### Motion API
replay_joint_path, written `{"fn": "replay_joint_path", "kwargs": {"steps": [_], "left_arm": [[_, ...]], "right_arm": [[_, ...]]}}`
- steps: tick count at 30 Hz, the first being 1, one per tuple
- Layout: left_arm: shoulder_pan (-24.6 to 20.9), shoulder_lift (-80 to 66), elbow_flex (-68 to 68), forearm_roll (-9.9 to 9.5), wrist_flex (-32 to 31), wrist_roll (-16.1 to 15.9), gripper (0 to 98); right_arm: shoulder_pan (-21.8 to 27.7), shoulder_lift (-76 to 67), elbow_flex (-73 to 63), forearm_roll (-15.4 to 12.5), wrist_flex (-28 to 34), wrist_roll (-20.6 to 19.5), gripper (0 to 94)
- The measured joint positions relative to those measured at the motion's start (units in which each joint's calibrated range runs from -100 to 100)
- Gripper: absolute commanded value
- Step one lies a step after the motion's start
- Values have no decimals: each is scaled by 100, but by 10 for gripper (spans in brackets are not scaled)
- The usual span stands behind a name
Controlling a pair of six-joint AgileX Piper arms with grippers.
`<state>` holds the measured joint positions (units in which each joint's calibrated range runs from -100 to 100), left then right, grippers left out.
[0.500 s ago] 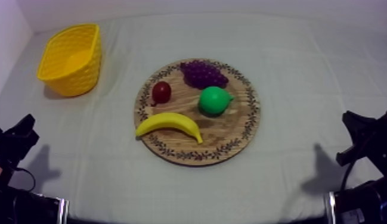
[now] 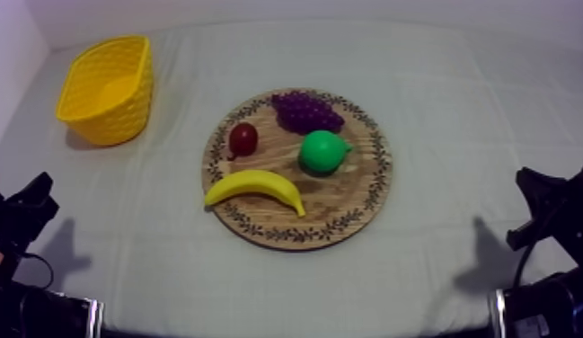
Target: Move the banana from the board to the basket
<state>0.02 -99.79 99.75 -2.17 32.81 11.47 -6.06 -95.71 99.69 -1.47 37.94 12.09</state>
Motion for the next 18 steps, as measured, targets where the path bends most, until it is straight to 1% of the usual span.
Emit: {"fn": "replay_joint_path", "kwargs": {"steps": [11,15,18], "left_arm": [[13,0,0,0,0,0,2],[-76,10,-9,0,33,71,6],[-20,111,-9,0,-58,10,8]], "right_arm": [[0,0,0,0,0,-4,5],[0,0,0,0,0,-3,5],[0,0,0,0,0,-3,5]]}}
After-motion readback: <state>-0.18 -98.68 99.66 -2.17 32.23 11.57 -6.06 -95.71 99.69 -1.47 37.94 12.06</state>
